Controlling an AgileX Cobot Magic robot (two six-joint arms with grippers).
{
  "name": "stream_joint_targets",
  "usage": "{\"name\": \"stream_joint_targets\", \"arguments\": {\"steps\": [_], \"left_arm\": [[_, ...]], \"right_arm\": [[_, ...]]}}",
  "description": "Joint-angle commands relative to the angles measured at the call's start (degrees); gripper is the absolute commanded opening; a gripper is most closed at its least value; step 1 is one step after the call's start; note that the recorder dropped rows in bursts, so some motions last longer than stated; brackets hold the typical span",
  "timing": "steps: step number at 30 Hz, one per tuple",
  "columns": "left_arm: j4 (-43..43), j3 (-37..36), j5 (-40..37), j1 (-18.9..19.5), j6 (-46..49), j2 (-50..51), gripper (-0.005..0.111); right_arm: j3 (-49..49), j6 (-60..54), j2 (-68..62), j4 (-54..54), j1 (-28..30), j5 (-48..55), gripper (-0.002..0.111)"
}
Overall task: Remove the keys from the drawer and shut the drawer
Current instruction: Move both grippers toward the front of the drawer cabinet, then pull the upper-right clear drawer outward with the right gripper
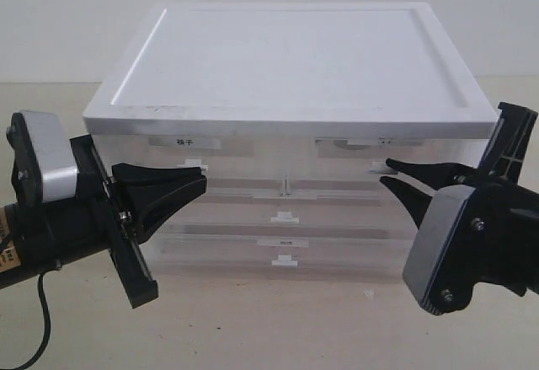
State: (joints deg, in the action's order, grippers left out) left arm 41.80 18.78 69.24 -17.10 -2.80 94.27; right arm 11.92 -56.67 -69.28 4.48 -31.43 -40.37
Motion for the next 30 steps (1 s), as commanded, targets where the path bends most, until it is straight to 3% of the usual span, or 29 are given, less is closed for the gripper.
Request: {"name": "stream_joint_targets", "arguments": {"steps": [1,5,19,30], "left_arm": [[-0.5,0.2,0.7,-0.2,-0.2,0.0,0.005],[-0.5,0.2,0.7,-0.2,-0.2,0.0,0.005],[-2.1,0.2,0.7,-0.2,-0.2,0.0,0.005],[-3.9,0.6,0.7,-0.2,-0.2,0.0,0.005]], "right_arm": [[0.2,-1.7,0.0,-2.0,-0.2,2.0,0.009],[0.2,-3.7,0.0,-1.7,-0.2,3.9,0.0],[0.2,-4.1,0.0,-1.0,-7.7,9.2,0.0],[0.1,-2.1,1.6,-1.1,-8.5,12.8,0.0]]}}
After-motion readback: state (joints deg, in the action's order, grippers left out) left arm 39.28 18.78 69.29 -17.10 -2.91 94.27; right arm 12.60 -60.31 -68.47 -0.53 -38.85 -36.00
